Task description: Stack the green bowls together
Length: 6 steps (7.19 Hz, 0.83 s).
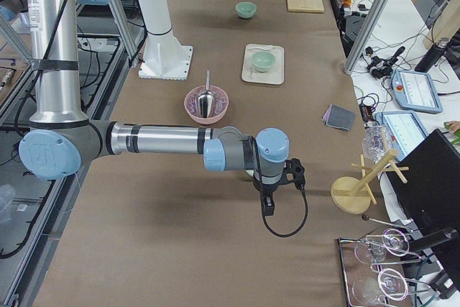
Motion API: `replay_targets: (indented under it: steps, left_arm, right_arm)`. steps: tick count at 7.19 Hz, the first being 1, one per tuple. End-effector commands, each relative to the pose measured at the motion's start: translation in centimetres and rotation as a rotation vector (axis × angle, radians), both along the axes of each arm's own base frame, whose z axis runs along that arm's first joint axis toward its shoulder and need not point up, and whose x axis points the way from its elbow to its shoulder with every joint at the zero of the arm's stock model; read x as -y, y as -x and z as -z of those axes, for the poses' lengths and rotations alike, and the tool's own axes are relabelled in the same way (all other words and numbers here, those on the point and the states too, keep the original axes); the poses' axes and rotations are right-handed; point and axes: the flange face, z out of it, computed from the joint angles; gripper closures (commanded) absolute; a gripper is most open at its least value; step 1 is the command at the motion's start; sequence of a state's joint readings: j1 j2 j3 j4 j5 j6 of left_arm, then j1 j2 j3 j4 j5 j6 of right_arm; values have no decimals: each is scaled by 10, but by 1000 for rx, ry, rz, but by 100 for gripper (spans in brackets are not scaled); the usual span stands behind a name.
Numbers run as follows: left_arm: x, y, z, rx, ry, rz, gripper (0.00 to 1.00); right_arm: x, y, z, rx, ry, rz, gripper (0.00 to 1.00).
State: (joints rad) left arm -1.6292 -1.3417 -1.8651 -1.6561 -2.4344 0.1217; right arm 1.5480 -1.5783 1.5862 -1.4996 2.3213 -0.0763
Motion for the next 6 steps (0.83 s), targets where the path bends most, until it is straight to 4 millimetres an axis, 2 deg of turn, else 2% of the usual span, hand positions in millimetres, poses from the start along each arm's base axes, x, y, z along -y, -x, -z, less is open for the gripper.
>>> replay_targets:
  steps: [1, 3, 6]
  left_arm:
    - [0, 0, 1, 0, -4, 0, 2]
    - [-1, -1, -1, 0, -2, -2, 2]
    - [-6, -3, -8, -4, 18, -7, 2]
  right_arm:
    - [-1, 3, -1, 22, 6, 5, 0]
    - [-2, 9, 0, 47, 6, 15, 0]
    - [0, 28, 5, 75, 5, 50, 0]
